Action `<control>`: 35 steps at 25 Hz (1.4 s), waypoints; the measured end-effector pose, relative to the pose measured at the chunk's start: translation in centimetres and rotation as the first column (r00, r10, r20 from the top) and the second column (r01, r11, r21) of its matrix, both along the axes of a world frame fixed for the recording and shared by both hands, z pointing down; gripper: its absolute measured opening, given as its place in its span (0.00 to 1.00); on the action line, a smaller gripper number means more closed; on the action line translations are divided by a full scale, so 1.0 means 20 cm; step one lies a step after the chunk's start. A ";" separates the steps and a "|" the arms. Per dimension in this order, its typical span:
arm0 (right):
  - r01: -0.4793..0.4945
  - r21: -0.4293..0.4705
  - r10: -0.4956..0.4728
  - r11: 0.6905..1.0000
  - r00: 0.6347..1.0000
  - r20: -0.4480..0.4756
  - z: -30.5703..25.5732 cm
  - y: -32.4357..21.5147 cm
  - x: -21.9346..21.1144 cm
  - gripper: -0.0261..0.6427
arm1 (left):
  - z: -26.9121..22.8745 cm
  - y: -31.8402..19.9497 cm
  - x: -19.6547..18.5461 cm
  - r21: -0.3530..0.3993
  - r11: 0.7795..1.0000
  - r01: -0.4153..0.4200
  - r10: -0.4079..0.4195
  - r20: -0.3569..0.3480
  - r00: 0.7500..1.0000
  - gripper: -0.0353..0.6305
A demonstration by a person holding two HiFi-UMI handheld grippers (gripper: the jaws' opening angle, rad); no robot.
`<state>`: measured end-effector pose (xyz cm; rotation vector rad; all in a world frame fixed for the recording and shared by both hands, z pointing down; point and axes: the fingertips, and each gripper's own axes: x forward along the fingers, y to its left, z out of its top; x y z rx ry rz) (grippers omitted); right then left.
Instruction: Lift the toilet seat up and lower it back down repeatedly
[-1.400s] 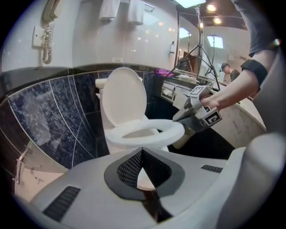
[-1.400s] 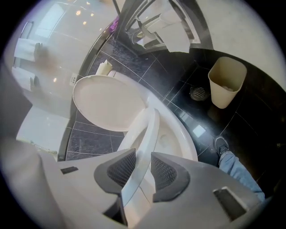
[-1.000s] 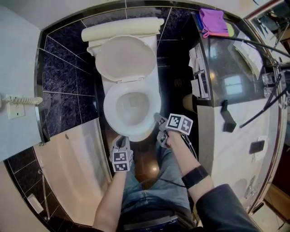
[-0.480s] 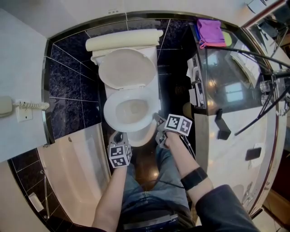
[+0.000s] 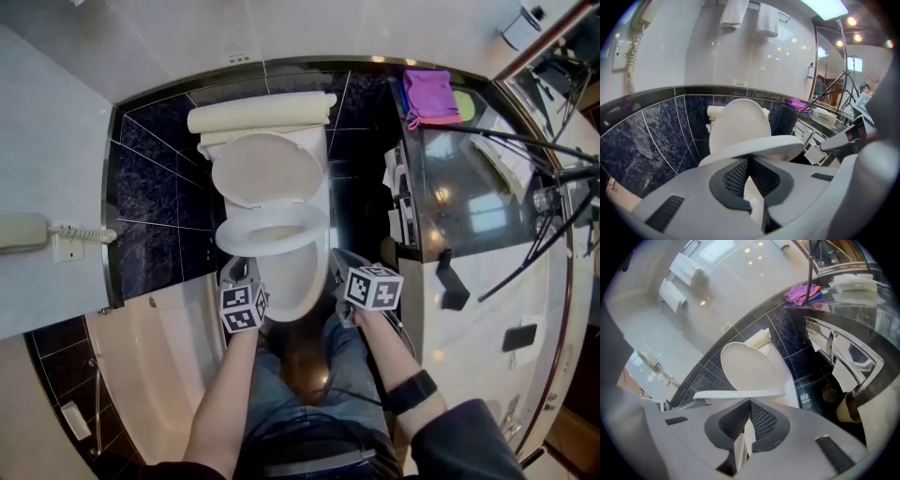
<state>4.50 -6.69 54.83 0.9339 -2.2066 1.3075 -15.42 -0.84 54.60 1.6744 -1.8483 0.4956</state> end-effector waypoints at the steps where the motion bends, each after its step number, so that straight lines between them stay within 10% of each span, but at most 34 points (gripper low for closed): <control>1: 0.020 0.028 -0.020 0.999 1.000 -0.011 -0.02 -0.01 0.01 0.06 | -0.01 -0.04 -0.01 0.007 1.000 -0.007 0.007 0.014 1.000 0.05; 15: 0.248 0.311 -0.203 0.918 0.964 -0.171 -0.25 -0.16 0.04 0.06 | -0.13 -0.60 -0.22 0.074 0.996 -0.055 0.043 0.161 0.986 0.05; 35: 0.231 0.319 -0.180 0.919 0.967 -0.181 -0.24 -0.25 0.16 0.06 | -0.11 -0.82 -0.33 0.021 0.998 -0.061 0.056 0.210 0.976 0.05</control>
